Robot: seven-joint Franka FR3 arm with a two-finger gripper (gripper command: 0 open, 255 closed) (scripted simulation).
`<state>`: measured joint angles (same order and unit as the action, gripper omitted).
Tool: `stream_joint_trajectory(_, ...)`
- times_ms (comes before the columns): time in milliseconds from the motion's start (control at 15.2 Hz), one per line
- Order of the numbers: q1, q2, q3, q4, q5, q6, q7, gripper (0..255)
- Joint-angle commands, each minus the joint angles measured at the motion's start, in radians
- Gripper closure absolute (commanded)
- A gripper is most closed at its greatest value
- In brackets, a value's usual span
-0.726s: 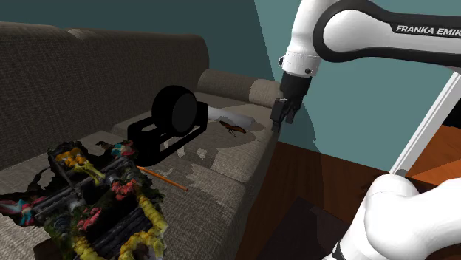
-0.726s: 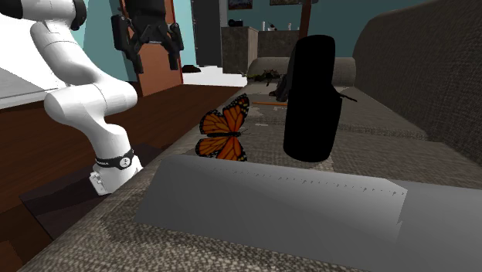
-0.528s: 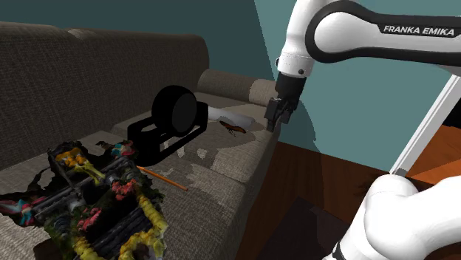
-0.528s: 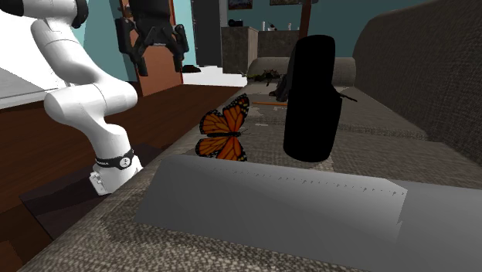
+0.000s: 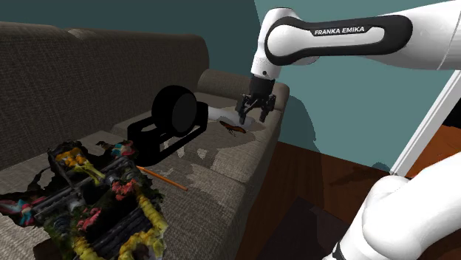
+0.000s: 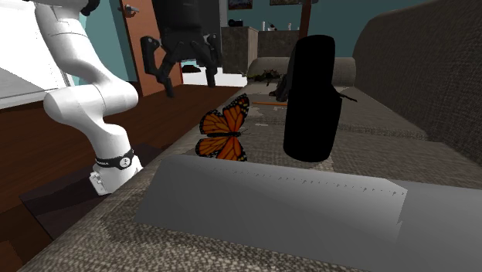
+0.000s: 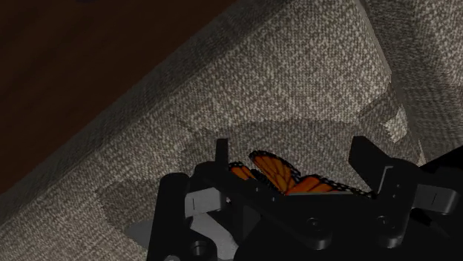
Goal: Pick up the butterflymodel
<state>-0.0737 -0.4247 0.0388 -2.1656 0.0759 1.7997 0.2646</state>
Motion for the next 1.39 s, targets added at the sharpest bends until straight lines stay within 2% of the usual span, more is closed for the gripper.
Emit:
stream_joint_trajectory(0,-0.015,0.063,-0.003,0.037,0.015,0.032,0.050,0)
stream_joint_trajectory(660,-0.076,0.378,-0.044,0.264,0.083,0.146,0.244,0)
stream_joint_trajectory(1122,-0.074,0.393,-0.043,0.180,0.090,0.244,0.229,0)
stream_joint_trajectory(1254,-0.074,0.393,-0.043,0.180,0.090,0.244,0.229,0)
stream_joint_trajectory(1320,-0.074,0.393,-0.044,0.180,0.090,0.244,0.229,255)
